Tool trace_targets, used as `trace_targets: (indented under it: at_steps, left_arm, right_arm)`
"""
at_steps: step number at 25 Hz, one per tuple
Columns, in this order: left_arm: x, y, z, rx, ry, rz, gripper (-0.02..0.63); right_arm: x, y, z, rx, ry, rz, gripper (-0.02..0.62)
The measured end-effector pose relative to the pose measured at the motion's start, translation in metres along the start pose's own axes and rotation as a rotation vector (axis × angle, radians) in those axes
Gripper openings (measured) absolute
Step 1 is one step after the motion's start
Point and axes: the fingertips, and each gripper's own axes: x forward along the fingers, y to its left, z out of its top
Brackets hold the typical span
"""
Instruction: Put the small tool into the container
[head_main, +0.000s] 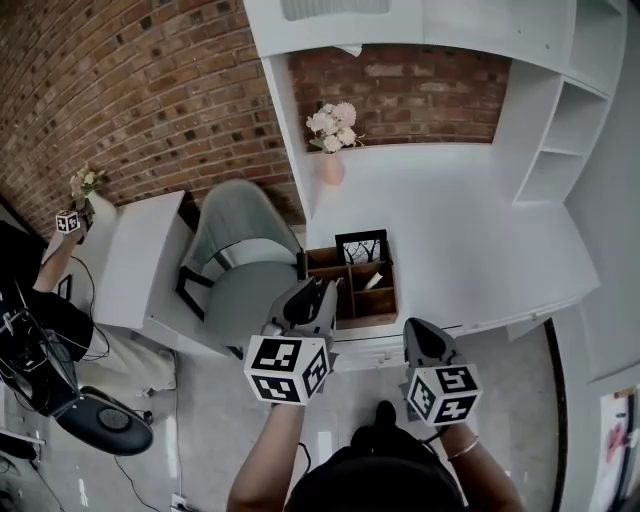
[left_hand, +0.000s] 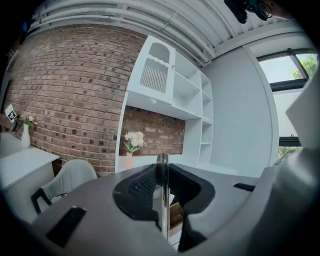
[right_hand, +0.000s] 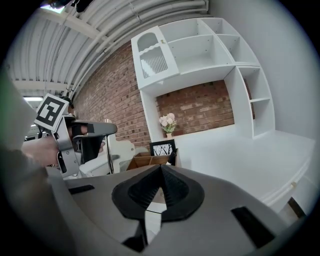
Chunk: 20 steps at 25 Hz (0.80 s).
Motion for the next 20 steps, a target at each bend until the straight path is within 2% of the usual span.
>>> trace_targets:
  at_steps: [9, 20]
  left_arm:
    - [0.040, 0.019, 0.013, 0.003, -0.013, 0.036, 0.078]
    - [0.056, 0.031, -0.003, -0.027, 0.007, 0.070, 0.078]
  right_arm:
    - [0.033, -0.019, 0.012, -0.009, 0.017, 0.027, 0.004]
    - [0.050, -0.031, 0.013, -0.011, 0.042, 0.039, 0.004]
